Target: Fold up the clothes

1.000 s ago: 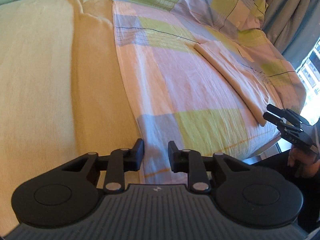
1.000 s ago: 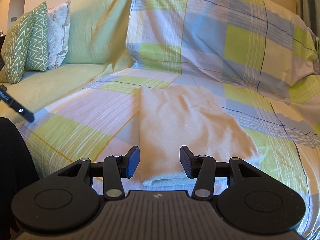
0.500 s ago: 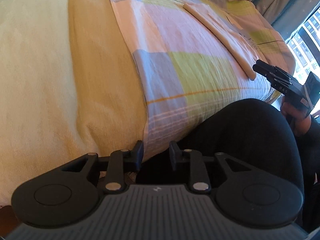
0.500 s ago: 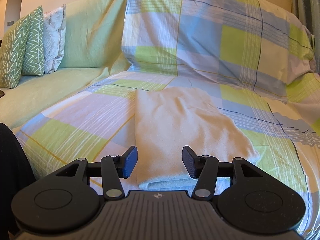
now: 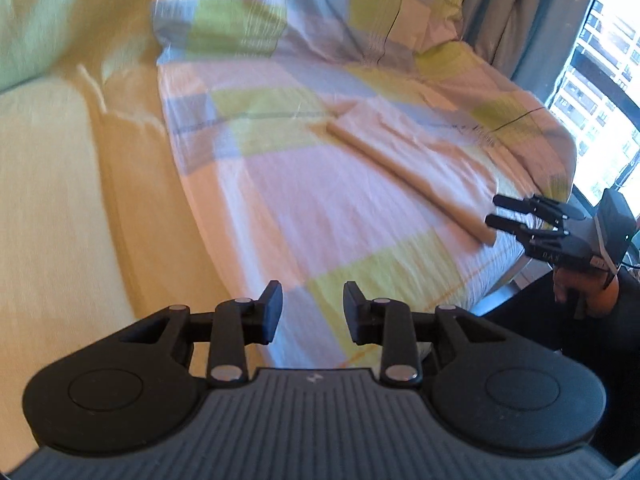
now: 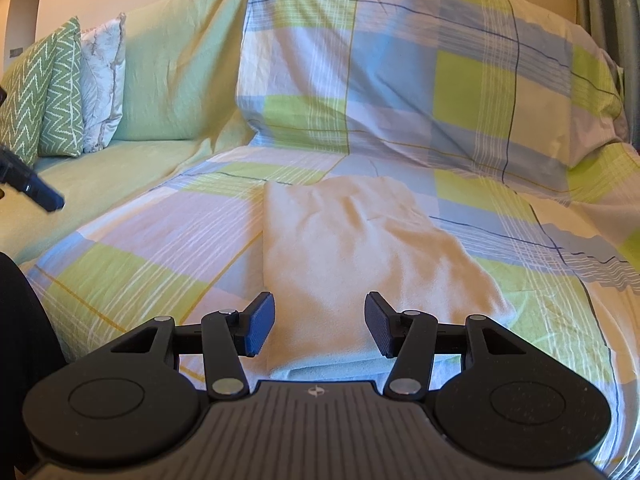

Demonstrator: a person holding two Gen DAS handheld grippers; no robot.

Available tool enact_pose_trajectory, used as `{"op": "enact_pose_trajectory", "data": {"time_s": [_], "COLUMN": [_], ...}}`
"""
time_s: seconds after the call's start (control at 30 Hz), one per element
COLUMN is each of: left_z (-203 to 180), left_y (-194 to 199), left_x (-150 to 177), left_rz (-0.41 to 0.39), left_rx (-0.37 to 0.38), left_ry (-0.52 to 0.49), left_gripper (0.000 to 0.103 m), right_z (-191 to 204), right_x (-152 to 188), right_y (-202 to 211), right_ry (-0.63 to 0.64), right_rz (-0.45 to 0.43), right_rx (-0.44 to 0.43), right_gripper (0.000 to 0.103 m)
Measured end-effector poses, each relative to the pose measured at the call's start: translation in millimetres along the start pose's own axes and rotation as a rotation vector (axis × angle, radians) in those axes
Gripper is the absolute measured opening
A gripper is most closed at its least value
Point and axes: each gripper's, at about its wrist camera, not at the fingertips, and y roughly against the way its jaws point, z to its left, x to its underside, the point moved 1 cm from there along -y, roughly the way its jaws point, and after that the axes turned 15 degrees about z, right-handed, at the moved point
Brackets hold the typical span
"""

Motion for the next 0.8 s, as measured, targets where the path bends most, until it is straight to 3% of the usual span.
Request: {"op": "enact_pose_trajectory", "data": {"time_s": [0.1, 0.4, 0.47, 0.53, 0.7, 0.8], "left_z": [-11.9, -16.0, -17.2, -16.7, -8.2, -13.0], "left_y": [6.9, -3.7, -6.7, -16.1, -50.8, -51.7], "left_x": [-7.7, 6.0, 5.6, 6.1, 17.0, 29.8], "left_rz": [-0.051, -0.062, -0.061, -0.055, 0.052, 0.107], "left_rx": [0.000, 0.025, 0.009, -0.020, -0.105, -0.177], "left_ry": [-0.060, -0.070, -0.088, -0.094, -0.088, -0.137], "left_gripper": [0.036, 0.036, 0.040, 0.050, 0.052, 0.055], "right_z": [-3.5, -4.5, -3.5, -2.4, -2.1, -6.4], "right_x": [0.2, -0.1, 0.7, 0.9, 1.0, 2.5], "right_y": [0.5, 1.4, 0.4, -0.4, 0.0, -0.5], "right_ry": [-0.013, -0.020, -0.017, -0.014, -0.016, -0.039], "right_rz": [-0.004, -0.009, -0.004, -0.003, -0.007, -0.003], "right_rx": [-0.002, -0.010, -0.010, -0.009, -0.010, -0.015], "right_gripper": [0.053, 0.053, 0.053, 0.053, 0.053, 0.053]}}
